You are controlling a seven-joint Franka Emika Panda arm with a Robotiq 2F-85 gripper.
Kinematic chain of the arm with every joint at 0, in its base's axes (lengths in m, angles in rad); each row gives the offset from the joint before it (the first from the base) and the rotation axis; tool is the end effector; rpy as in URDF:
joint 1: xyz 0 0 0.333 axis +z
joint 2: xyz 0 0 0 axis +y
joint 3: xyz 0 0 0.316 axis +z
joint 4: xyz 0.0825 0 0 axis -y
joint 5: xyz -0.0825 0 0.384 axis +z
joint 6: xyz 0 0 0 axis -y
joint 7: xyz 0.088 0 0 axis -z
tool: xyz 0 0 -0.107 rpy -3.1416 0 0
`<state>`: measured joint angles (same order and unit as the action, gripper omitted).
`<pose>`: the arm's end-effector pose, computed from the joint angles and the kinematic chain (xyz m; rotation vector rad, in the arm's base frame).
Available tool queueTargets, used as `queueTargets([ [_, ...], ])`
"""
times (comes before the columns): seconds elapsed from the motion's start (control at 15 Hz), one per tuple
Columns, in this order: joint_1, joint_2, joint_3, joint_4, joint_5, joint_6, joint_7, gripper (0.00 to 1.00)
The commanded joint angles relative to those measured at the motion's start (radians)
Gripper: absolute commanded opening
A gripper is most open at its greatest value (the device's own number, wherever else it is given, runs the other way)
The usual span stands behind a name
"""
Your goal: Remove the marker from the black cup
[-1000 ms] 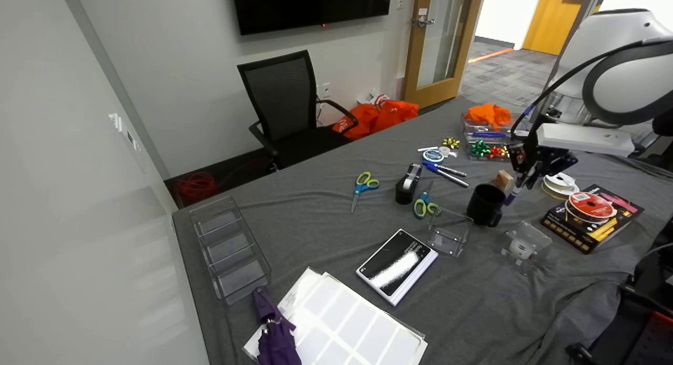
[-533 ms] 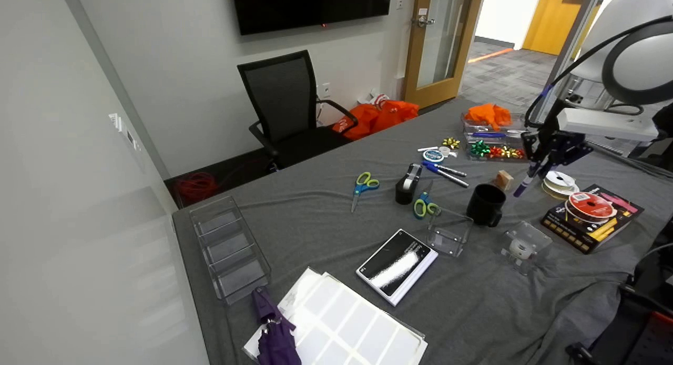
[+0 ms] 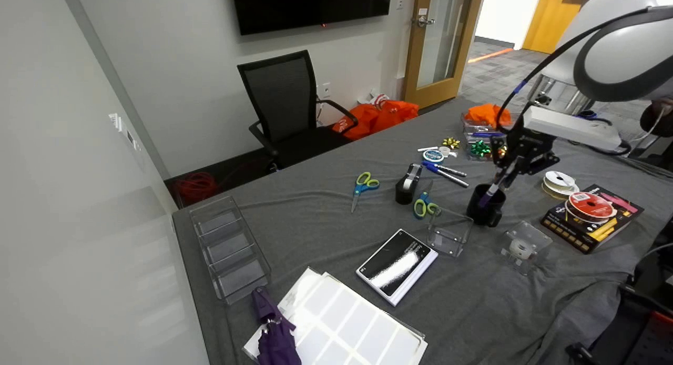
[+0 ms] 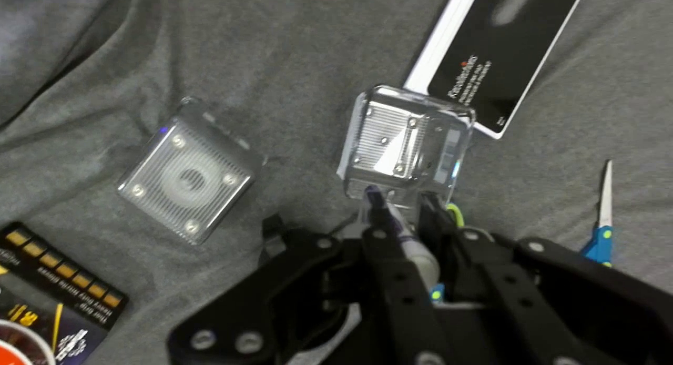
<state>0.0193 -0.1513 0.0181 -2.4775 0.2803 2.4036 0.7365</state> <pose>0.4658 0.0193 0.3549 -2.6414 1.2758 0.0025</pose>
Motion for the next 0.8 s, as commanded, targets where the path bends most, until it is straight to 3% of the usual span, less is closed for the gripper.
queueTargets([
  [0.0, 0.022, 0.131, 0.041, 0.105, 0.064, 0.060, 0.088, 0.05],
  [0.27, 0.042, 0.275, 0.052, 0.200, -0.002, 0.079, 0.222, 0.05],
  [0.73, 0.091, 0.437, 0.012, 0.288, -0.119, 0.062, 0.356, 0.05],
])
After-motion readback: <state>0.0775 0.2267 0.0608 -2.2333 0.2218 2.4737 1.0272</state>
